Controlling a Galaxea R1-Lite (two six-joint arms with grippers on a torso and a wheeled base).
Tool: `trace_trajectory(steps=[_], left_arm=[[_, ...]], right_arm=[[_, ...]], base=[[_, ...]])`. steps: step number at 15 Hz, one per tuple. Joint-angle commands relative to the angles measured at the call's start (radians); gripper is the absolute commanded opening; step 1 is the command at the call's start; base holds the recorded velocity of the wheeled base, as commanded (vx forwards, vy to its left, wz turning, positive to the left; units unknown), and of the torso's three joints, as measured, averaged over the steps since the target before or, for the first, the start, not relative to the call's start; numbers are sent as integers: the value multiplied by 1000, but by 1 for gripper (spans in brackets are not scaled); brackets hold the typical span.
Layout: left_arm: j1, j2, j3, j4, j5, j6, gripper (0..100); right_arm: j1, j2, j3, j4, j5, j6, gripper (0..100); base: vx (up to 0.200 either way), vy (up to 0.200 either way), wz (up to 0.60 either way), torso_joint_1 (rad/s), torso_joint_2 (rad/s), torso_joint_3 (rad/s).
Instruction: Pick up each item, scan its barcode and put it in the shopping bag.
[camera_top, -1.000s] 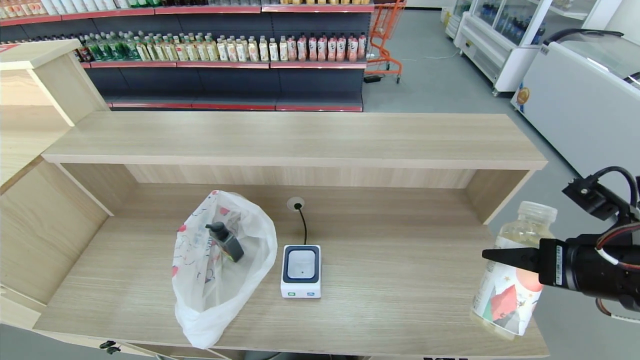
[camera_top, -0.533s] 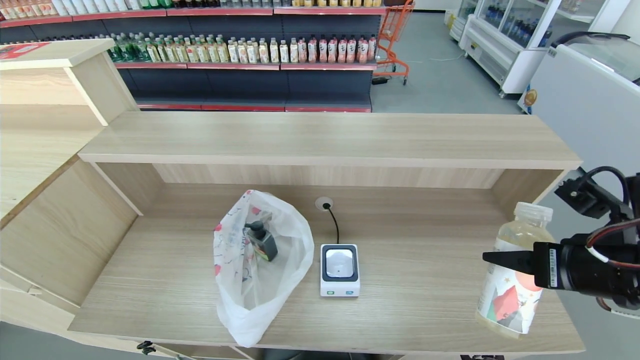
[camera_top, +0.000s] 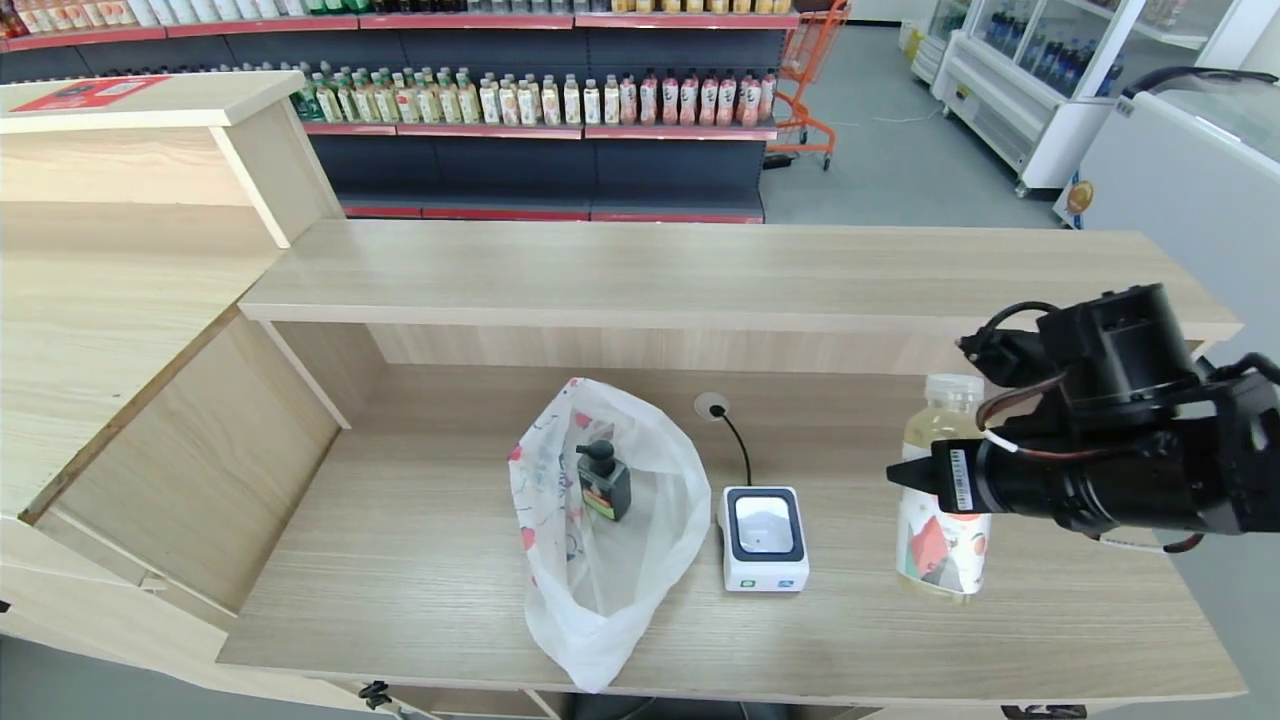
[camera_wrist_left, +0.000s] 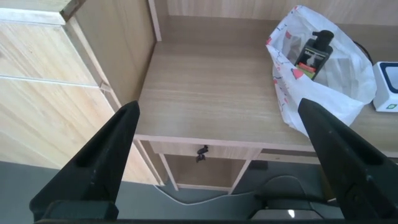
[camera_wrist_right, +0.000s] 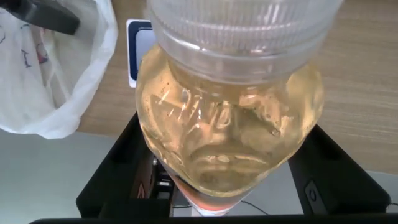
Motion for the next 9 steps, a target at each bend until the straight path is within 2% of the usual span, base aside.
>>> trace_trajectory(steps=[1,6,9], left_arm=[[1,0,0,0,0,0,100],[1,0,0,0,0,0,100],[1,0,0,0,0,0,100]], right_arm=[[25,88,-43,13,-16,-5,0],[40,183,-73,30,-109,-9,0],[68,210,-90,28,-128,-9,0]], base=[[0,0,0,0,0,0],[0,0,0,0,0,0],[0,0,0,0,0,0]])
